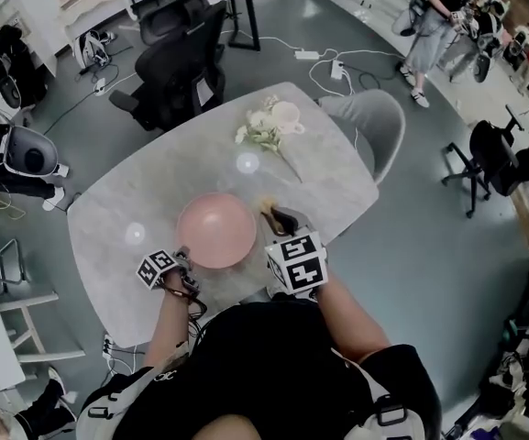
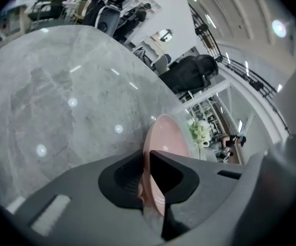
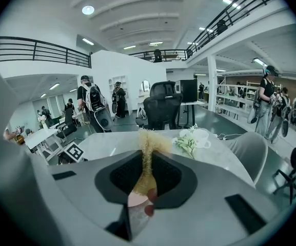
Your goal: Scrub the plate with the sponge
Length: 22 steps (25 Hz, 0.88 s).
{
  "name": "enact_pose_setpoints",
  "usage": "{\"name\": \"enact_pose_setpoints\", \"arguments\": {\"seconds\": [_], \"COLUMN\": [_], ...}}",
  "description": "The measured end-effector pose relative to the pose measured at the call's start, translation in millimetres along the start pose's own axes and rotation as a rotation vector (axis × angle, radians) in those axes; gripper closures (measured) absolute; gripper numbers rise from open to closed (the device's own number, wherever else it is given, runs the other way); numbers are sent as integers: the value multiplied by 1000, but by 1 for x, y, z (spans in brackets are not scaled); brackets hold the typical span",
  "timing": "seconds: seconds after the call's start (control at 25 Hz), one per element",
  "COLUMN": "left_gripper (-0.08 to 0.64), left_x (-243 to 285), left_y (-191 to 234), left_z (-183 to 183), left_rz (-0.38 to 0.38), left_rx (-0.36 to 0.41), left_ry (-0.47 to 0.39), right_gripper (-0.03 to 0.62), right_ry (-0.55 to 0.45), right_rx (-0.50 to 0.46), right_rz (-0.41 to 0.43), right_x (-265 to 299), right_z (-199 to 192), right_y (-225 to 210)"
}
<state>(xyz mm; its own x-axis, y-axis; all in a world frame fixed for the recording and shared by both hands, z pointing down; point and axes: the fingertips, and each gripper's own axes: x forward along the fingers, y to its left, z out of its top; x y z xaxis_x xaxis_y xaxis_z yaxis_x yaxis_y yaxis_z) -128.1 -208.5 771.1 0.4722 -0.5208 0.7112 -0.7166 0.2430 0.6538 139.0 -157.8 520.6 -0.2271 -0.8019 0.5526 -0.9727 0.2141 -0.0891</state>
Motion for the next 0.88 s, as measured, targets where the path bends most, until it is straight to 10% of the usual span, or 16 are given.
{"name": "enact_pose_setpoints", "arguments": {"seconds": [0.24,0.44,0.88], "left_gripper": [528,528,486], "left_x": [6,1,-85], "left_y": [30,26,-41], "left_z": [-40,-38,60], "left_rz": [269,319,264], "left_rx": [177,194,404], "left_ry": [141,124,-262], "right_gripper": [537,537,537], "right_ry": [1,-2,-71], "right_rx": [-15,-37,-56], "right_rz": [28,65,171], "right_x": [9,19,47], "right_z": [4,9,33], "right_y": [8,17,49]}}
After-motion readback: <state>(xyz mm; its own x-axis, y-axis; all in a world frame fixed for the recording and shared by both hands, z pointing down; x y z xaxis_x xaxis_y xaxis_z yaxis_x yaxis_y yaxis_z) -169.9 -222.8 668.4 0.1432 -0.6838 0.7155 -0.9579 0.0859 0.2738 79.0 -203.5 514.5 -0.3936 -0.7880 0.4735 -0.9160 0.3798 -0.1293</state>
